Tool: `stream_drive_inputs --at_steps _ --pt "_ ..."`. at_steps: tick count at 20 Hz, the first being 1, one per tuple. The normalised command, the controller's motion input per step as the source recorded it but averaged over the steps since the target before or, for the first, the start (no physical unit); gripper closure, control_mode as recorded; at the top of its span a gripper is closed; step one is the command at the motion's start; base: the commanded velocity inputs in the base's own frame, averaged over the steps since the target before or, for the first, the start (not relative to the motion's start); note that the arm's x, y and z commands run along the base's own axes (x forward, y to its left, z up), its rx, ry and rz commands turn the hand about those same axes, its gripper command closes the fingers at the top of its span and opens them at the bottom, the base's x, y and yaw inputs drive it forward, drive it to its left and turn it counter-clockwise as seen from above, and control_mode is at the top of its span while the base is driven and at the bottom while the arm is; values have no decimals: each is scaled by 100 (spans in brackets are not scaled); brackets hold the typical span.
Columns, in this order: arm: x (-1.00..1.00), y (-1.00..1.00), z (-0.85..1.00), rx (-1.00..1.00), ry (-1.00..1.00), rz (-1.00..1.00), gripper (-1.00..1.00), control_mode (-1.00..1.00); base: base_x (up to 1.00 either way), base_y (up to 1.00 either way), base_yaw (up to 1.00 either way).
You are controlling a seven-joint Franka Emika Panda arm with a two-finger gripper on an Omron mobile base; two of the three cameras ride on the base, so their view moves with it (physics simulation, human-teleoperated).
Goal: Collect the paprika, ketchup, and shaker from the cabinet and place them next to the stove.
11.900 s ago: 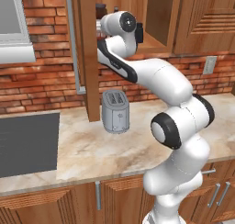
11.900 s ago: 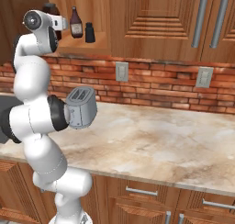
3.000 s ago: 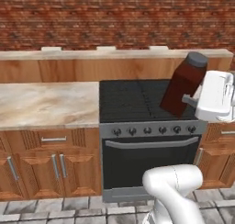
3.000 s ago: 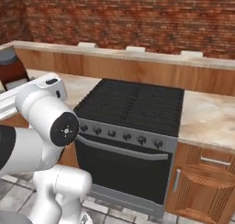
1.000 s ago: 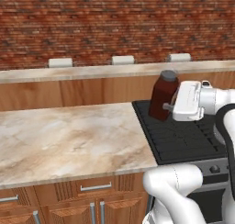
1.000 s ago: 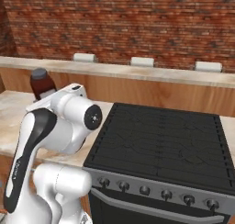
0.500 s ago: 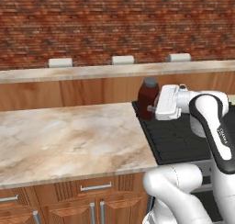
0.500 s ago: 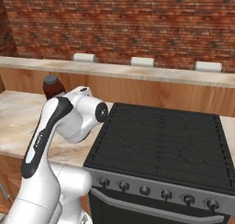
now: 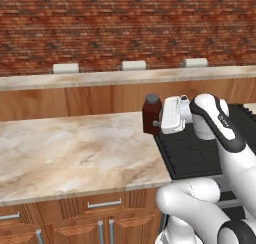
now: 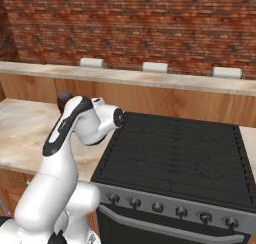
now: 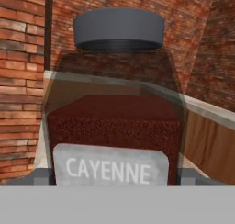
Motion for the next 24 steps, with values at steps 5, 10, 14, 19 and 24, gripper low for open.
stream_drive_inputs --at_steps 5,10,14,19,24 --pt "54 0 -37 -3 2 6 100 -100 0 0 0" --pt "51 0 -26 0 3 5 100 -100 0 0 0" --pt "52 0 -26 0 2 4 100 -100 0 0 0" --pt "51 0 -31 4 0 4 100 -100 0 0 0" --pt "48 0 -35 5 0 3 100 -100 0 0 0"
